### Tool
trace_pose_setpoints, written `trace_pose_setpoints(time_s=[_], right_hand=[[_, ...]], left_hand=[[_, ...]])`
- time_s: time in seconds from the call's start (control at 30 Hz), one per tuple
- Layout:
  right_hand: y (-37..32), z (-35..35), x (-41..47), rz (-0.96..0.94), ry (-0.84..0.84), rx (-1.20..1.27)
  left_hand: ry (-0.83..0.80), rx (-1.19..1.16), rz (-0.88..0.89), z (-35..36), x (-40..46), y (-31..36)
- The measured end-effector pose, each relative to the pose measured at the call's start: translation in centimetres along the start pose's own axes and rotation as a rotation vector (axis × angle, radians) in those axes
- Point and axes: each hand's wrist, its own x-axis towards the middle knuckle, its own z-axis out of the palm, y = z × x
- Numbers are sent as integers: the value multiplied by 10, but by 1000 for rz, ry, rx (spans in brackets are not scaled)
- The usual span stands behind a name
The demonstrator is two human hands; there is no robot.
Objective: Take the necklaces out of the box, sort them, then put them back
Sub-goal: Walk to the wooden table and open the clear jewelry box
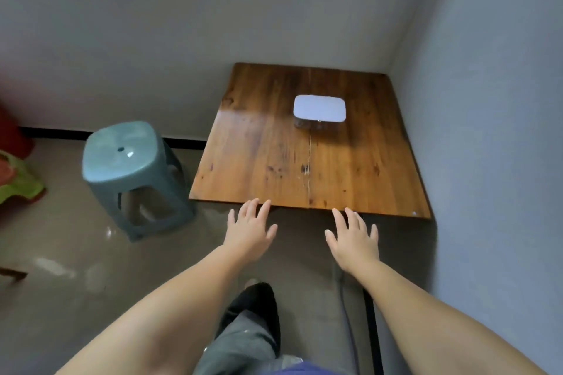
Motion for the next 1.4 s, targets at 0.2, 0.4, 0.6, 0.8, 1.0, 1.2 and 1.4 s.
trace_pose_setpoints(time_s=[0.2, 0.4, 0.6, 0.8, 1.0, 1.2, 1.4], right_hand=[[-9, -43, 114, 148, 12, 112], [0, -70, 225, 147, 4, 188], [3, -79, 352, -98, 48, 57], [4, -65, 421, -352, 53, -141], [3, -69, 418, -377, 137, -48], [10, -135, 430, -511, 385, 205], [32, -195, 512, -182, 376, 534]], left_hand=[[-76, 18, 115, -54, 143, -4], [-119, -201, 54, -60, 253, 25], [-74, -598, -279, -49, 350, 50], [-53, -1036, -477, -36, 412, 55], [-46, -1303, -602, -28, 414, 55], [-67, -1248, -525, -35, 417, 48], [-8, -1080, -437, -26, 417, 43]])
